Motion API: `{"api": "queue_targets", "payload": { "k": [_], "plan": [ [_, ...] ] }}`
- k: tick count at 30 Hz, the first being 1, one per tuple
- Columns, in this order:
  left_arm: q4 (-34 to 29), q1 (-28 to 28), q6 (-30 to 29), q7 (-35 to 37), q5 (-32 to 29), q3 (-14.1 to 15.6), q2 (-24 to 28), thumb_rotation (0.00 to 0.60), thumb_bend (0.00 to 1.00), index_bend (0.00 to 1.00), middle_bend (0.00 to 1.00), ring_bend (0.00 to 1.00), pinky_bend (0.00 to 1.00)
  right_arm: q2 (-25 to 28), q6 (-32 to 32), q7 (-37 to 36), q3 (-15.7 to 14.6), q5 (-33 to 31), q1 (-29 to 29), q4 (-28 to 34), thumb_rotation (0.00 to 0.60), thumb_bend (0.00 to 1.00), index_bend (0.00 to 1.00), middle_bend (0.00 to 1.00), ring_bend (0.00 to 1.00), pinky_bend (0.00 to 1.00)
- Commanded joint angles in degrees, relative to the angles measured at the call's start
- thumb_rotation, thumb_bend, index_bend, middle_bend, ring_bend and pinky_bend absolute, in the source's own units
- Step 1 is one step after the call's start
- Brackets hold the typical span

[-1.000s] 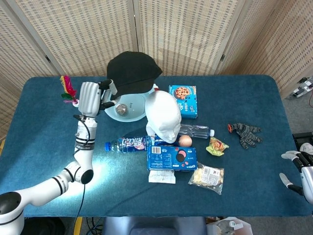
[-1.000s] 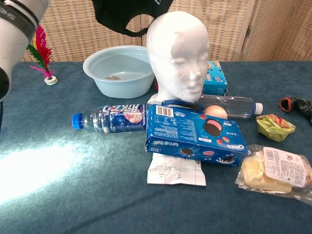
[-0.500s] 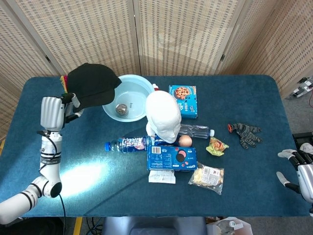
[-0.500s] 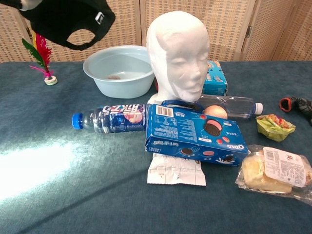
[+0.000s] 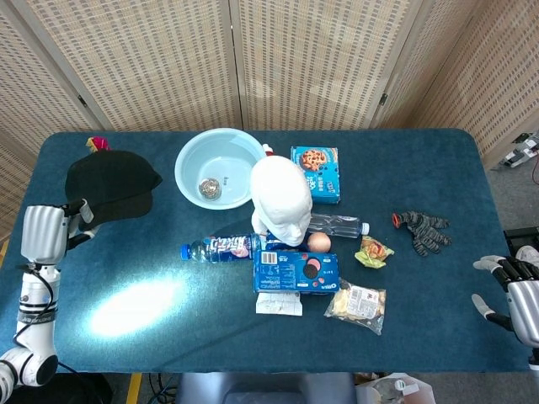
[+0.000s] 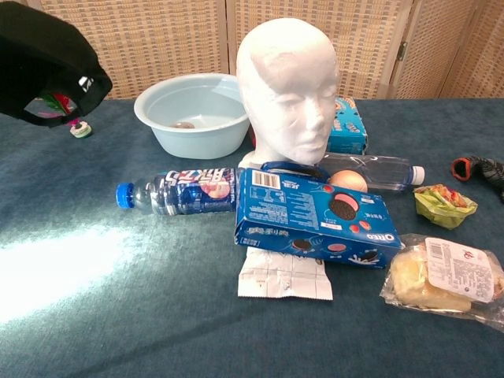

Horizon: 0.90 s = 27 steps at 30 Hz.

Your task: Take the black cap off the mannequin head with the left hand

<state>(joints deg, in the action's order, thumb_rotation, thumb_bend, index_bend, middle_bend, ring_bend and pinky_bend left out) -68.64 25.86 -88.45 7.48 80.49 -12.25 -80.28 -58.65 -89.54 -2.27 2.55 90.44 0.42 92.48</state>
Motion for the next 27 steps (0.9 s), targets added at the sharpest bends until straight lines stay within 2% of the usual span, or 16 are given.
{"api": "queue_targets", "payload": {
  "k": [1,9,23,25,27],
  "plan": [
    [0.42,-1.34,0.18,-1.14,0.8,1.65,0.27,0.6,0.29,0.73,0.98,1.0,1.0,-0.06,0.02,-0.14,-0.02,0.04,0.05,-0.09,0.6,0.26,0.37,0.32,0.25,0.3],
    [3.48,-1.7,3.32,-2.74,2.6,4.45,-1.74,0.6,0.29,0.73,0.98,1.0,1.0,-0.22,-0.03,-0.52,-0.16,0.38,0.19,-0.39,0.6,0.26,0.37,0.32,0.25,0.3],
    [9.84,2.1,11.22,-4.22,2.3,4.43,-8.35,0.6,0.29,0.73,0.98,1.0,1.0,-0.2,-1.14,-1.36,-0.48,-0.12,-0.83,-1.04,0.6,0.26,0.37,0.31,0.25,0.3],
    [9.95,2.61,13.16,-5.64,1.48,4.35,-8.73,0.6,0.29,0.71,0.98,1.0,1.0,-0.2,-1.23,-1.37,-0.51,-0.1,-0.9,-1.06,0.6,0.26,0.37,0.31,0.25,0.3],
    [8.95,2.86,15.49,-7.95,0.16,4.36,-8.45,0.6,0.29,0.65,0.97,1.0,1.0,-0.19,-1.38,-1.37,-0.53,-0.03,-0.98,-1.04,0.6,0.26,0.37,0.32,0.25,0.3]
  ]
}}
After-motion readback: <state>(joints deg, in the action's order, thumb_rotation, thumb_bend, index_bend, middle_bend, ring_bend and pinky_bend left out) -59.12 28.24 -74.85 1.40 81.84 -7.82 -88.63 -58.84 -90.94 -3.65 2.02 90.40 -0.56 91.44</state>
